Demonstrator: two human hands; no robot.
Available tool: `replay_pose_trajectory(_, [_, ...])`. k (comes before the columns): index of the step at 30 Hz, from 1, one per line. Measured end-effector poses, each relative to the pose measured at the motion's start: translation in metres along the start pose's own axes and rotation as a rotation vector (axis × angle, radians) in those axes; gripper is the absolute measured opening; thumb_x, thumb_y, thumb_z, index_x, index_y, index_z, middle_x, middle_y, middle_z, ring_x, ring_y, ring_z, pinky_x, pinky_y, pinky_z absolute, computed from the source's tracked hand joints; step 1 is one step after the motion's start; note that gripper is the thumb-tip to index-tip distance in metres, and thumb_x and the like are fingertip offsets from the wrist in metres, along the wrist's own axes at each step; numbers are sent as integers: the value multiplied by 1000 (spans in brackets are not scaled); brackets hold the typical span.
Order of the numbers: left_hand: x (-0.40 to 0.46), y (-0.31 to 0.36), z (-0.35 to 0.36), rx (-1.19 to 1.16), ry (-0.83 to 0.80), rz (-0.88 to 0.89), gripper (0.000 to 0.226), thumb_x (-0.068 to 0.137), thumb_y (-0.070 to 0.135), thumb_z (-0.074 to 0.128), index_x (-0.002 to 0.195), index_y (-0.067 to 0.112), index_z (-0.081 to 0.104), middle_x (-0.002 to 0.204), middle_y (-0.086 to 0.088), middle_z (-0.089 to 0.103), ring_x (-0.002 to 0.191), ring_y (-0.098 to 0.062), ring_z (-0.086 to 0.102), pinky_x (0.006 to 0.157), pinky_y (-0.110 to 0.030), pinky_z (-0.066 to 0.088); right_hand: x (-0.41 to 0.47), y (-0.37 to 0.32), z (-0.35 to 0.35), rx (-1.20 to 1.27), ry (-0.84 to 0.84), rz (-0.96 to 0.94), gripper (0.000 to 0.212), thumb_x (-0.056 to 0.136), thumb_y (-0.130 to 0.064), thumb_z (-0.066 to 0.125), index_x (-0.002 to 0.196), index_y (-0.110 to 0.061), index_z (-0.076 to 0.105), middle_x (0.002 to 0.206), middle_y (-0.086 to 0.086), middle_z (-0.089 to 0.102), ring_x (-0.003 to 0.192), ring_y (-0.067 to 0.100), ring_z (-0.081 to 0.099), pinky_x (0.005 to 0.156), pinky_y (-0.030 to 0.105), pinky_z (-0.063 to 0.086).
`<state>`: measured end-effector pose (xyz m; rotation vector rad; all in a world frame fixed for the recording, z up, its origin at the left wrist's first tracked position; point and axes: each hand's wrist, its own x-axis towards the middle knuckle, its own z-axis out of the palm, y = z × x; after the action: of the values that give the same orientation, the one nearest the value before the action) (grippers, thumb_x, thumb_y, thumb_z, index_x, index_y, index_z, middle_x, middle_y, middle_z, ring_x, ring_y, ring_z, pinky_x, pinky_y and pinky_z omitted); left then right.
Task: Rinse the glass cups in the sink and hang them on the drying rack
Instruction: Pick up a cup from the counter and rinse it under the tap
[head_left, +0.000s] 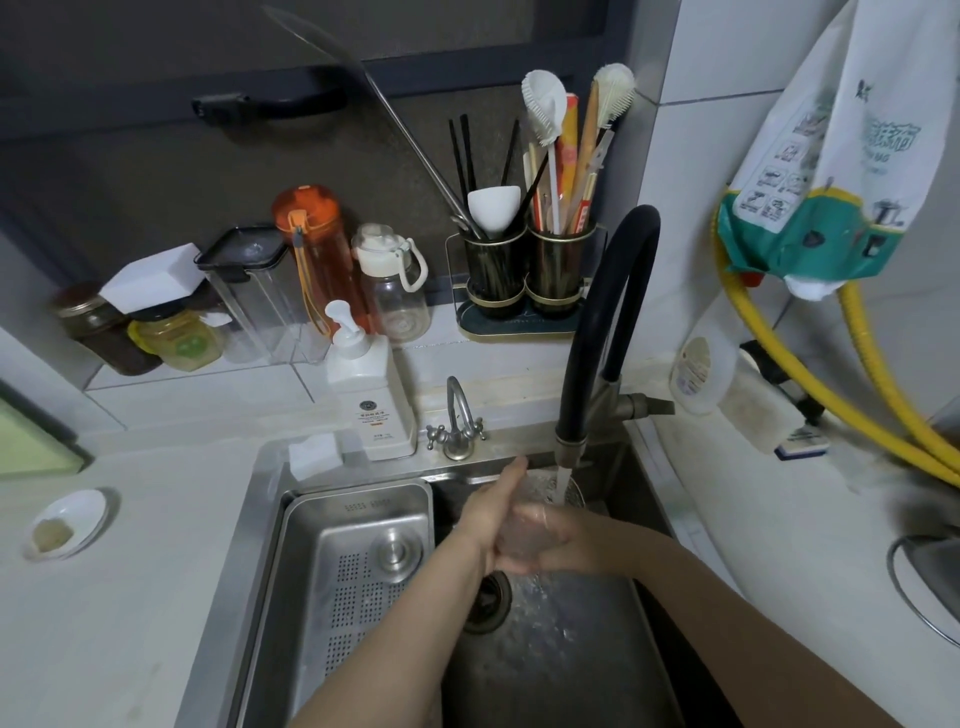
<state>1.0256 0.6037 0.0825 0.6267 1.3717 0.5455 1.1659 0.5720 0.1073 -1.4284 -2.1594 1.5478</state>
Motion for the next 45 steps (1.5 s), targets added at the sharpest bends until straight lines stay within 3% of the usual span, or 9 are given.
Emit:
replay_pose_trajectory(5, [1,-6,6,21,-13,-14,59,78,68,58,107,17,66,108,-12,68,91,-35,68,56,-46,57,-2,-6,2,190,50,9,73,82,-6,61,140,-33,26,123,-9,57,117,10,56,103,30,45])
replay_pose_trajectory(10, [-8,4,-3,136,-121,-9,55,89,69,38,102,22,65,86,-2,72,68,-17,68,57,-29,53,-17,-8,6,406,171,-89,34,90,-7,59,123,-11,52,104,-4,68,94,-1,66,77,11,51])
replay_pose_trajectory(15, [-5,-26,6,-2,-111,303,73,67,64,73,132,49,43,134,-2,55,119,-24,57,101,-43,47,-6,6,7,673,425,-71,29,91,-20,59,112,1,62,110,20,66,104,27,66,96,45,51])
replay_pose_trajectory(19, [-4,-13,9,-107,-44,191,46,86,48,63,123,20,60,96,-6,73,82,-20,71,75,-36,59,2,15,17,379,281,110,23,85,-30,68,93,-9,63,82,-14,62,75,-14,62,96,25,47])
replay_pose_trajectory(22, [-6,-3,5,-33,-213,16,57,87,59,54,118,12,67,87,-7,75,69,-19,71,66,-31,56,-15,11,14,97,62,58,26,86,-39,64,107,-25,62,91,-16,65,86,-8,62,88,19,50])
replay_pose_trajectory(27, [-8,-34,5,-241,-227,145,64,79,61,60,120,13,64,97,-12,72,88,-26,70,82,-41,57,-12,-8,7,342,353,-165,13,93,-27,55,94,-33,68,86,-6,71,79,-10,63,85,20,54])
replay_pose_trajectory(33, [-4,-20,-3,-159,-122,-107,69,81,72,49,116,15,64,108,-12,68,95,-31,68,73,-47,58,-9,8,8,27,278,101,26,100,-35,37,89,-20,56,89,3,62,85,17,59,89,36,48])
replay_pose_trajectory(38, [-14,-27,11,128,133,206,47,98,48,39,125,14,59,118,-7,65,105,-23,60,89,-36,50,-2,10,9,129,545,151,28,96,-30,48,69,-29,58,72,-2,65,66,8,64,72,27,53])
replay_pose_trajectory(45, [-29,-35,14,455,255,423,29,84,36,69,63,21,57,61,5,59,60,-13,54,63,-26,40,0,7,7,76,531,234,23,95,-33,49,80,-23,63,74,-1,66,70,17,66,71,34,58])
